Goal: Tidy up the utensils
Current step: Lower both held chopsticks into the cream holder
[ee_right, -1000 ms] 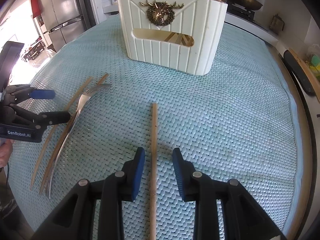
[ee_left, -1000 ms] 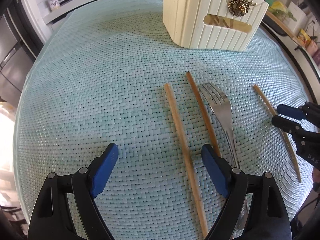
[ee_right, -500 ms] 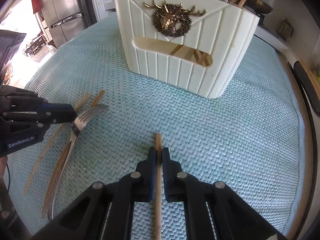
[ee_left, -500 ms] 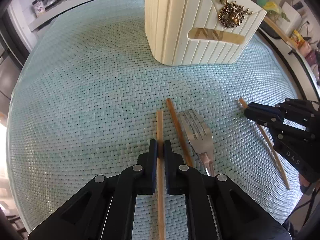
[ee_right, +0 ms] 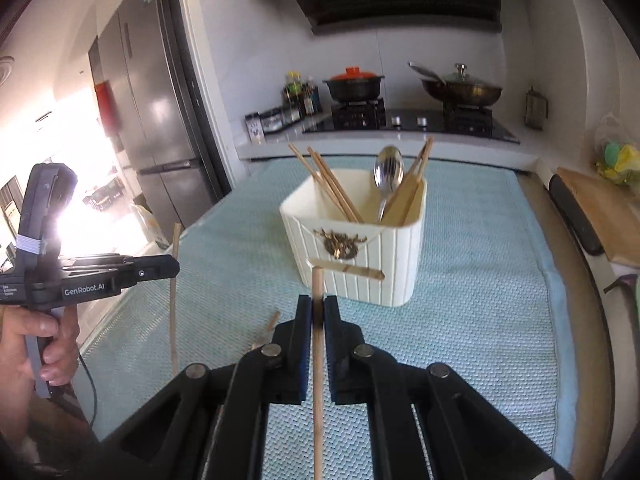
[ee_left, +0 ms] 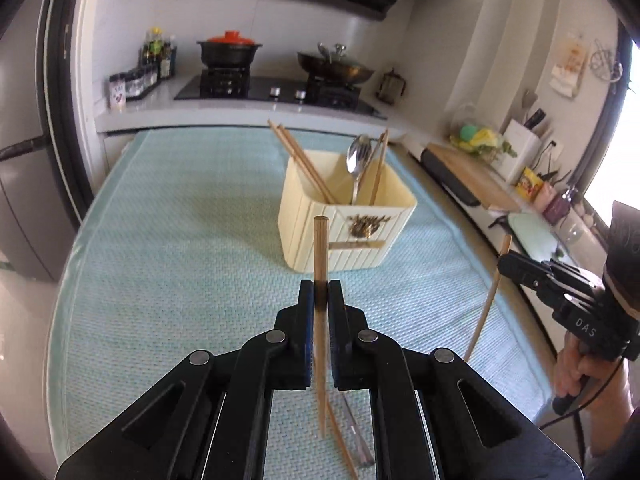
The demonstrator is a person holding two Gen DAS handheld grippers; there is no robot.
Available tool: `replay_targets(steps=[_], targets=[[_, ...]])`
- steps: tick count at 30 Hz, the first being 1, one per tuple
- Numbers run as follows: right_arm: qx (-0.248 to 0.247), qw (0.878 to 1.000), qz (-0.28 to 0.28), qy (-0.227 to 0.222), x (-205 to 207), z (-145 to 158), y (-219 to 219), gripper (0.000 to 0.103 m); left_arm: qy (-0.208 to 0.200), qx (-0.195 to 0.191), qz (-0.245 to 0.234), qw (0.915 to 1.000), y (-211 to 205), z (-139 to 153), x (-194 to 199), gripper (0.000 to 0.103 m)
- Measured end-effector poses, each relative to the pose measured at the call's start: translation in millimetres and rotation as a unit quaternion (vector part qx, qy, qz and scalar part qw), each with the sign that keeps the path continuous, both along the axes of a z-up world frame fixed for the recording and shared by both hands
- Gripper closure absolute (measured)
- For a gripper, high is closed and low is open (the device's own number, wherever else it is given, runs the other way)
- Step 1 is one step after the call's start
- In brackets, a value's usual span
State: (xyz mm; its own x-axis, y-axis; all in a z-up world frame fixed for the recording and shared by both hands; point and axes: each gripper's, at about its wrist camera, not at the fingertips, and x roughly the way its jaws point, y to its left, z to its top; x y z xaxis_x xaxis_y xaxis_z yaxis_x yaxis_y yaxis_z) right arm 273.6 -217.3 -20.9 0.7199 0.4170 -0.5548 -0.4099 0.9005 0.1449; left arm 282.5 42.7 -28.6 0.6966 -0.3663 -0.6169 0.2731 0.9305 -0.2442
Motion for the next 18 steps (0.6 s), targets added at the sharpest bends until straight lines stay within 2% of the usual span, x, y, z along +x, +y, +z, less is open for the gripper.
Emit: replay_targets(steps=[4, 7, 10, 14, 18], targets=[[0.001, 0.998, -0.002, -0.055, -30.4, 26.5, 0.7, 0.097, -0.04, -0.026, 0.003, 0.9989, 1.7, 24.7, -14.0, 0.098], [0.0, 0.996, -0.009, -0.094, -47.1, 41.1, 5.7, 0.097, -0.07, -0.027, 0.012, 0.9971, -1.8, 36.3, -23.1, 0.099], [0.003, 0.991, -0.02, -0.13, -53.5, 55.2, 7.0, 0.097, -0.077, -0.039, 0.009, 0.9962, 0.2, 47.0, -23.8, 0.099], [0.018, 0.989, -0.032, -0.144, -48.0, 71.7, 2.8, 0.097, -0.099, -0.035, 0.006, 0.9945, -0.1, 70.0, -18.9, 0.099], [0.021, 0.988, -0.036, -0.151, -25.6, 89.2, -0.4, 0.097, -0.122, -0.04, 0.011, 0.9916, 0.6, 95.8, -1.4, 0.099]])
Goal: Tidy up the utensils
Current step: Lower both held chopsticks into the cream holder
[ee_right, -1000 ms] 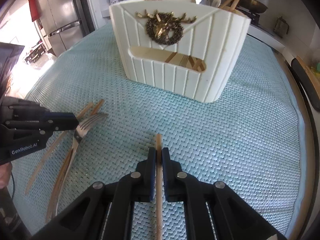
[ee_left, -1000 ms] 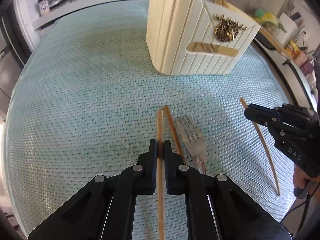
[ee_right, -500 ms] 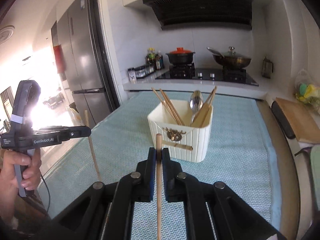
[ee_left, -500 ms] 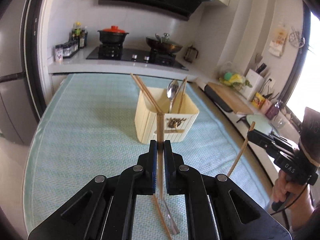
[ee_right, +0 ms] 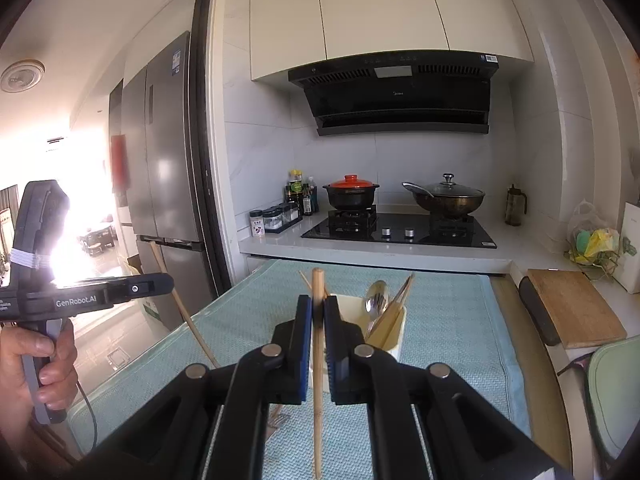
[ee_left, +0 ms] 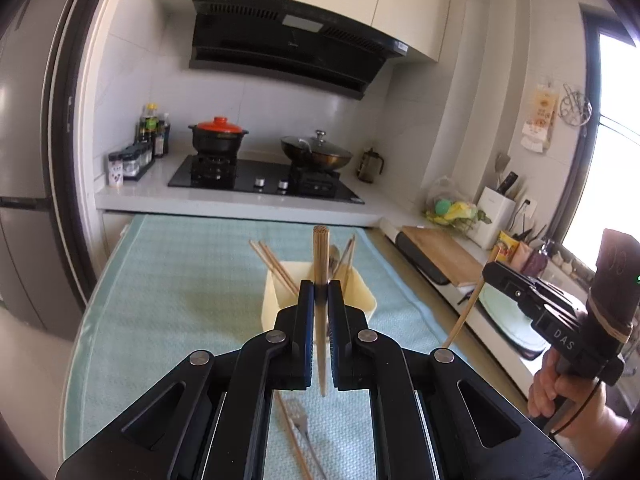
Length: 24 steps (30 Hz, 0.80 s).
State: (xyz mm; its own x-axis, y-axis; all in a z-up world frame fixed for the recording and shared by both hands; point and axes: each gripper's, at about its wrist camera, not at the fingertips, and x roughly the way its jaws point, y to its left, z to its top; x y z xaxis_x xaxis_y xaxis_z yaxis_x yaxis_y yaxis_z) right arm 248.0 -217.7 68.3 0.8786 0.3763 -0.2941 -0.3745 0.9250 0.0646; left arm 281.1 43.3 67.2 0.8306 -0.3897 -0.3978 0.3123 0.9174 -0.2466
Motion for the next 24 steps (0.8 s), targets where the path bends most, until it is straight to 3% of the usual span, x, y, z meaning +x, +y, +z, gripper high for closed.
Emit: replay_targets(steps=[8, 15, 19, 24], targets=[[0.031, 0.999, -0.031, -0.025, 67.3, 35.8, -6.0, 0.097, -0.023, -0.013, 0.023, 0.9994, -3.4, 28.1, 64.9, 0.099], [0.057, 0.995, -0.053, -0.06, 120.1, 50.9, -6.8, 0.097, -0.002, 0.002, 0.035, 0.9994, -19.5, 13.7, 125.7, 0.099], [0.044, 0.998, -0.047, -0.028, 158.2, 33.8, 5.4, 0.097, 0.036, 0.022, 0.026, 0.9988, -34.8, -12.7, 156.4, 0.099], [0.025, 0.998, -0.025, 0.055, 206.5, -11.5, 22.0, 0.097, 0.08, 0.052, 0.012, 0.9954, -53.1, -44.8, 180.8, 0.099]])
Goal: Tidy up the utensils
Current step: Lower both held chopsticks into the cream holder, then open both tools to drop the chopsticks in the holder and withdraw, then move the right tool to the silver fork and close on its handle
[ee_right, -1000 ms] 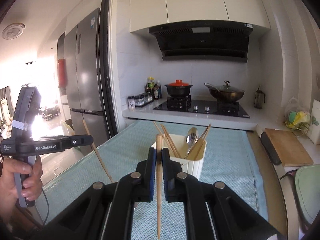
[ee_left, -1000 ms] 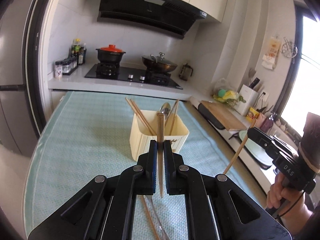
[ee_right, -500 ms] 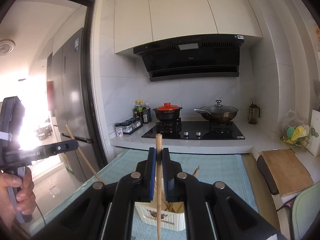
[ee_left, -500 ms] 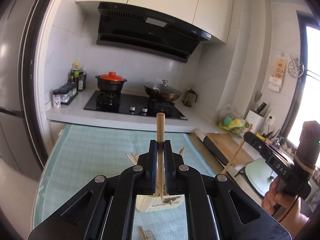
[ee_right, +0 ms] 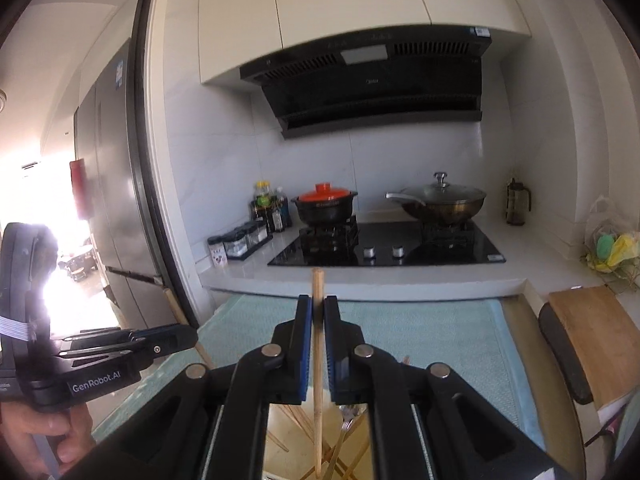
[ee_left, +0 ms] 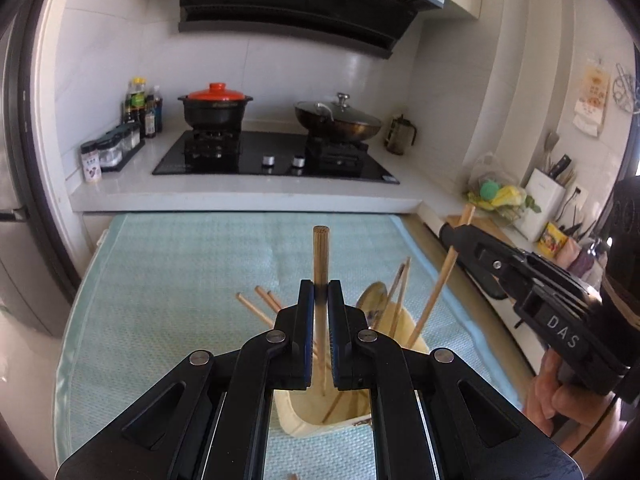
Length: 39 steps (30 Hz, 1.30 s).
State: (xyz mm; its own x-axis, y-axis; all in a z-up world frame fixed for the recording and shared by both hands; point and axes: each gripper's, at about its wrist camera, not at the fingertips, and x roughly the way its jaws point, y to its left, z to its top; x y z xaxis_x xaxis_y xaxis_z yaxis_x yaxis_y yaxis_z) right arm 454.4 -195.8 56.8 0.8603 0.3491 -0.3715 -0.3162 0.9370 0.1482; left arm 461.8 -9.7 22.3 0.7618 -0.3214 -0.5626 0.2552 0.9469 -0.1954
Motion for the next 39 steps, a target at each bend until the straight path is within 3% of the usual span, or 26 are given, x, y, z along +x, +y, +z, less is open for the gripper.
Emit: replay_targets(steps=[6, 11, 12, 13, 14, 15, 16, 22, 28, 32, 36, 39], targets=[[-0.011, 0.995, 0.017, 0.094, 41.3, -50.5, 12.0, 0.097, 0.046, 0.021, -0.011, 0.9987, -14.0, -25.8, 20.6, 0.099], [-0.008, 0.991, 0.016, 0.136, 63.9, -73.2, 14.1, 0.095, 0.069, 0.039, -0.011, 0.9968, -22.4, -37.3, 30.4, 0.096], [-0.003, 0.989, 0.014, 0.144, 67.4, -75.7, 13.1, 0.094, 0.073, 0.041, -0.007, 0.9964, -22.6, -38.6, 31.1, 0.09], [0.001, 0.989, 0.011, 0.151, 68.9, -76.5, 11.7, 0.09, 0.076, 0.04, -0.005, 0.9963, -21.3, -39.1, 31.3, 0.073], [0.006, 0.988, 0.007, 0.152, 68.1, -76.7, 10.0, 0.078, 0.074, 0.038, -0.002, 0.9965, -19.6, -38.7, 28.3, 0.063], [0.013, 0.989, 0.002, 0.148, 65.6, -75.2, 6.7, 0.065, 0.067, 0.037, 0.001, 0.9971, -16.8, -37.2, 22.2, 0.047], [0.021, 0.99, -0.001, 0.141, 60.1, -72.0, 3.1, 0.061, 0.058, 0.04, 0.005, 0.9975, -13.7, -35.0, 14.9, 0.039], [0.006, 0.994, 0.008, 0.105, 5.7, -53.6, -14.4, 0.059, 0.063, 0.059, -0.001, 0.9963, 9.9, -38.8, -50.1, 0.027], [-0.05, 0.995, 0.017, 0.087, -90.5, -61.6, -30.0, 0.059, 0.106, 0.074, 0.005, 0.9916, 35.7, -79.3, -148.2, 0.021], [-0.092, 0.992, -0.013, 0.087, -166.0, -93.2, -35.3, 0.059, 0.131, 0.057, 0.016, 0.9897, 42.4, -119.6, -216.4, 0.02], [-0.071, 0.988, -0.007, 0.137, -214.0, -143.1, -22.7, 0.059, 0.15, 0.02, 0.06, 0.9867, 49.2, -149.3, -256.8, 0.02], [-0.046, 0.982, 0.023, 0.182, -223.2, -172.5, -5.3, 0.06, 0.154, -0.013, 0.091, 0.9838, 57.5, -161.3, -269.8, 0.02]])
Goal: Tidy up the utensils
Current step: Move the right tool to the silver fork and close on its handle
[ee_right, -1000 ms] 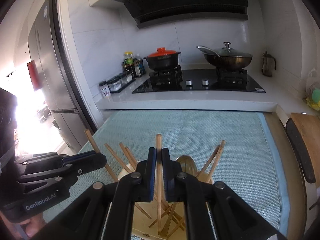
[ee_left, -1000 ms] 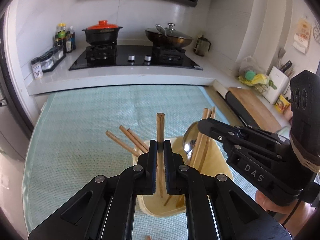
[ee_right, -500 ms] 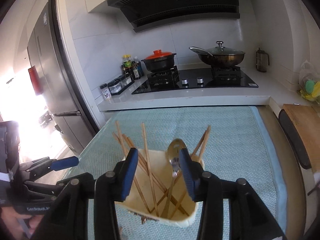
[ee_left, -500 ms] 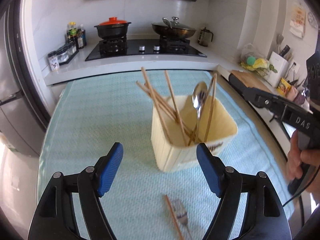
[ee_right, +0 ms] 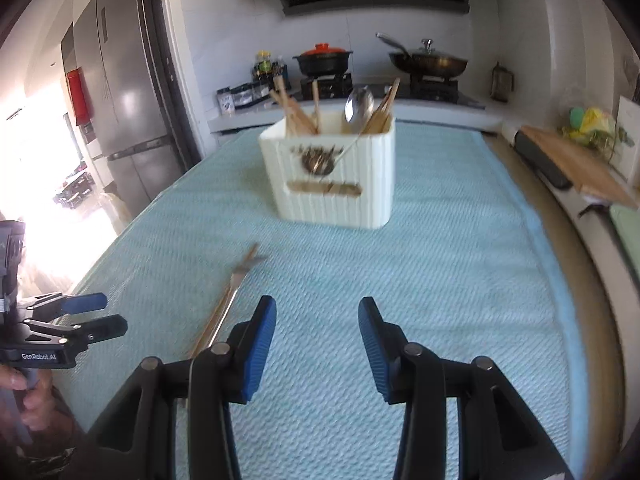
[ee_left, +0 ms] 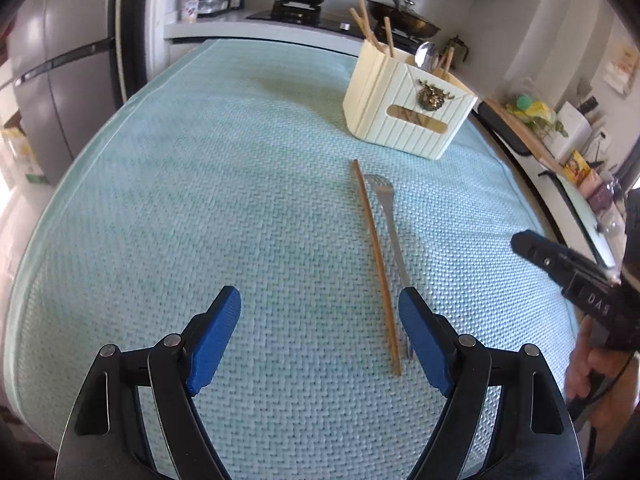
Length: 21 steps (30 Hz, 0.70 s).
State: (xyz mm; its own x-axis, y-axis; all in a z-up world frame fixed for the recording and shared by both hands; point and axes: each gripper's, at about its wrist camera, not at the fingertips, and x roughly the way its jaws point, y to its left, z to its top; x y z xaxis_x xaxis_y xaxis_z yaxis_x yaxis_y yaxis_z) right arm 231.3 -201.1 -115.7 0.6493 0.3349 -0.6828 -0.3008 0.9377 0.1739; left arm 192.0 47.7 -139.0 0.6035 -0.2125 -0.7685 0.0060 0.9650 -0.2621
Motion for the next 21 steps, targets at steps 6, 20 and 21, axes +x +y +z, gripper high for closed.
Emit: replay_targets(steps=[6, 20, 21], targets=[[-0.006, 0.998, 0.058, 0.035, 12.3, -16.1, 50.6, 0.063, 0.0, 0.024, 0.018, 0.9996, -0.7, -4.8, -9.8, 0.02], [-0.066, 0.993, 0.06, 0.072, 96.9, -55.8, 124.0, 0.065, 0.003, 0.015, 0.028, 0.9995, 6.1, -9.3, -24.4, 0.02], [-0.074, 0.993, 0.058, 0.068, 96.1, -57.0, 124.8, 0.075, 0.004, 0.015, 0.029, 0.9995, 6.4, -10.2, -23.9, 0.02]])
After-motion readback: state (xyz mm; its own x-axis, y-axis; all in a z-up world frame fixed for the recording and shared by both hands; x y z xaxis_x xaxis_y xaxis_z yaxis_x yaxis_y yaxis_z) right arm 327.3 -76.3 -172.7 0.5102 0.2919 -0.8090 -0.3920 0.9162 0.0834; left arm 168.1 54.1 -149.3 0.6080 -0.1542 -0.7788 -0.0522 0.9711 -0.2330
